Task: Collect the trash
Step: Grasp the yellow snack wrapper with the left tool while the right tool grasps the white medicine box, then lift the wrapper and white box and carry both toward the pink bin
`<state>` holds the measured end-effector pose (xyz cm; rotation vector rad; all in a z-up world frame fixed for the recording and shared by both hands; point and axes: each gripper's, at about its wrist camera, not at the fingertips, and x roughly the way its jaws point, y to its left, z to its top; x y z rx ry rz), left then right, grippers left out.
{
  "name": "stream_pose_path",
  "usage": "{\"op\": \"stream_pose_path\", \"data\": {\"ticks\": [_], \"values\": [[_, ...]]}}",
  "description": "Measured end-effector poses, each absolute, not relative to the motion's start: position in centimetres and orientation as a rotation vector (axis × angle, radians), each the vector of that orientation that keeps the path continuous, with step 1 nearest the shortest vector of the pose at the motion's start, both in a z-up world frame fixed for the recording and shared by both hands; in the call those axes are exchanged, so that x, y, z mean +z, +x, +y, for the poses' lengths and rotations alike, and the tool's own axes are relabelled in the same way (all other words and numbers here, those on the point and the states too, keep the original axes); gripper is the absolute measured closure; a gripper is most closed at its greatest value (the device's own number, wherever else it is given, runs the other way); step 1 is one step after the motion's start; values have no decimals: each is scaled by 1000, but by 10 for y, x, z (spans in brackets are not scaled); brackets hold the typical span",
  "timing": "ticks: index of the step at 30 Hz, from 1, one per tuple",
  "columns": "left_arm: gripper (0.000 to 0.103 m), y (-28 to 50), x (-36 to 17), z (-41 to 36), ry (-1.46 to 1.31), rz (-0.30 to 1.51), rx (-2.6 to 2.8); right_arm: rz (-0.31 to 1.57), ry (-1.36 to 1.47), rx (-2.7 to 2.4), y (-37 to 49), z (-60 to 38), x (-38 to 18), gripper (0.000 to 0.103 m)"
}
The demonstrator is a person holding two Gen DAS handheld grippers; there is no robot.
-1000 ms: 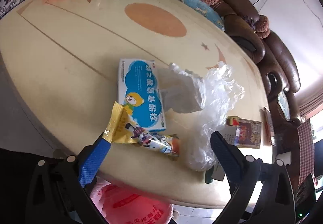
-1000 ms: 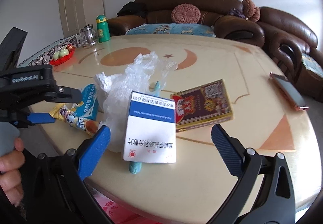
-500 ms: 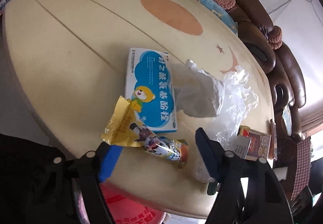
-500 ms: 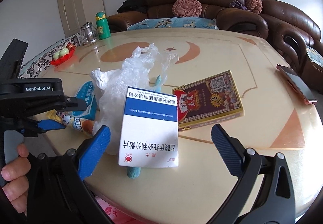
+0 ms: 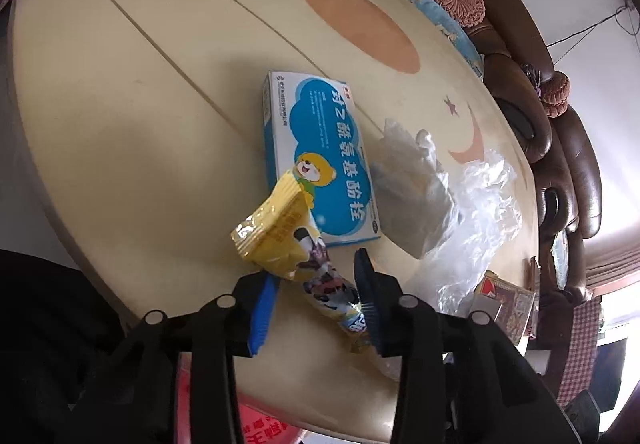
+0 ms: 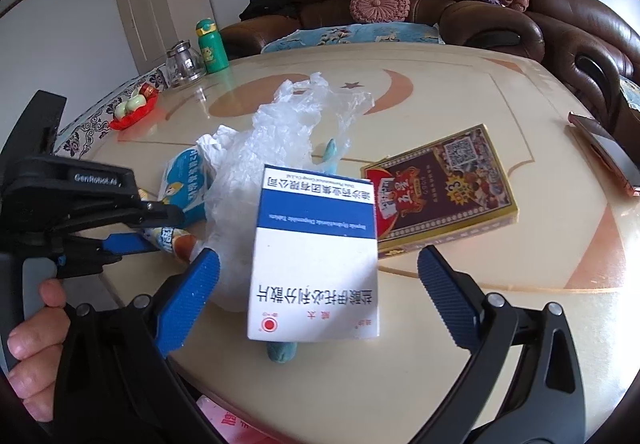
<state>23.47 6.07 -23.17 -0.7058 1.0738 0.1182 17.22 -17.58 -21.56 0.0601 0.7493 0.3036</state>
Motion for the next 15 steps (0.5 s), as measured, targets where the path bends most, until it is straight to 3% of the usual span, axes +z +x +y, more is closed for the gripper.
{"op": "stream_pose_path", "data": {"ticks": [3, 4, 5, 6, 15], "values": [[67, 236, -231, 60, -697, 1074, 122, 754, 66, 319, 173, -173, -216, 10], [68, 235, -231, 60, -695, 1073, 123, 755, 68, 327, 172, -173, -216, 17], [68, 235, -231, 60, -695, 1071, 123, 754, 70, 330, 171, -173, -216, 35], [69, 235, -231, 60, -695, 1071, 122, 754, 72, 333, 171, -172, -215, 40], [73, 234, -232, 61, -671, 1077, 106, 752, 55, 344, 168, -169, -213, 40]]}}
